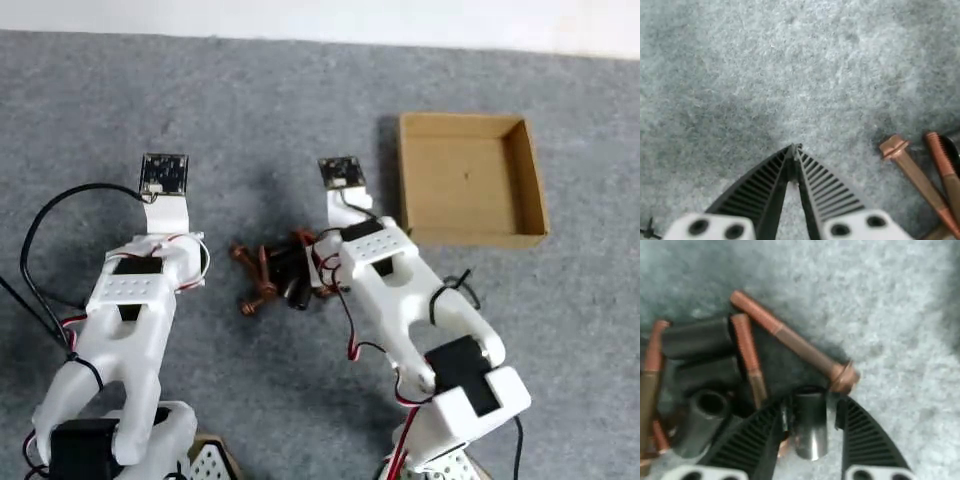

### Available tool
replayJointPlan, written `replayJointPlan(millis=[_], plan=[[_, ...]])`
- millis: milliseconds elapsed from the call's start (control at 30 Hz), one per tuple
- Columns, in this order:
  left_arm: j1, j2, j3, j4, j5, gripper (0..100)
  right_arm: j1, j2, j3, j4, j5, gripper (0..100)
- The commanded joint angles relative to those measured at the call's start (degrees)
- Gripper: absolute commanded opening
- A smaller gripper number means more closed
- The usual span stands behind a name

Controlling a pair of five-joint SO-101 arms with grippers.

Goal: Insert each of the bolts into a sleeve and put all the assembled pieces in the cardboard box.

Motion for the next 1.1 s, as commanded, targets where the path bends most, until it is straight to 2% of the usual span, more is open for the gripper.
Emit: replayJointPlan(millis=[0, 400, 467, 533, 633, 767, 933, 1067], plan=[[-0.8, -0.1, -0.6, -0.8, 0.5, 1, -0.5, 1.2, 0.4, 1.3, 0.7, 14.5], [-0.8, -0.1, -0.6, -0.8, 0.5, 1, -0.4, 3.6, -2.2, 2.9, 0.7, 13.9], [-0.8, -0.1, -0.6, -0.8, 0.5, 1, -0.4, 3.5, -2.3, 5.1, 0.9, 8.7], [-0.8, -0.1, -0.6, -0.8, 0.5, 1, -0.2, 3.4, -3.2, 5.7, 5.5, 0.0], [-0.8, -0.1, -0.6, -0.8, 0.5, 1, -0.1, 3.4, -5.1, 7.4, 13.4, 0.2], [-0.8, -0.1, -0.6, -0.8, 0.5, 1, 1.8, 3.0, -5.6, 9.7, 12.7, 0.5], [-0.7, 0.0, -0.6, -0.8, 0.5, 1, 6.1, -7.1, -6.4, 9.7, 11.5, 0.5], [-0.5, 0.0, -0.6, -0.8, 0.5, 1, 8.8, -19.1, 1.3, 7.3, 11.8, 0.5]])
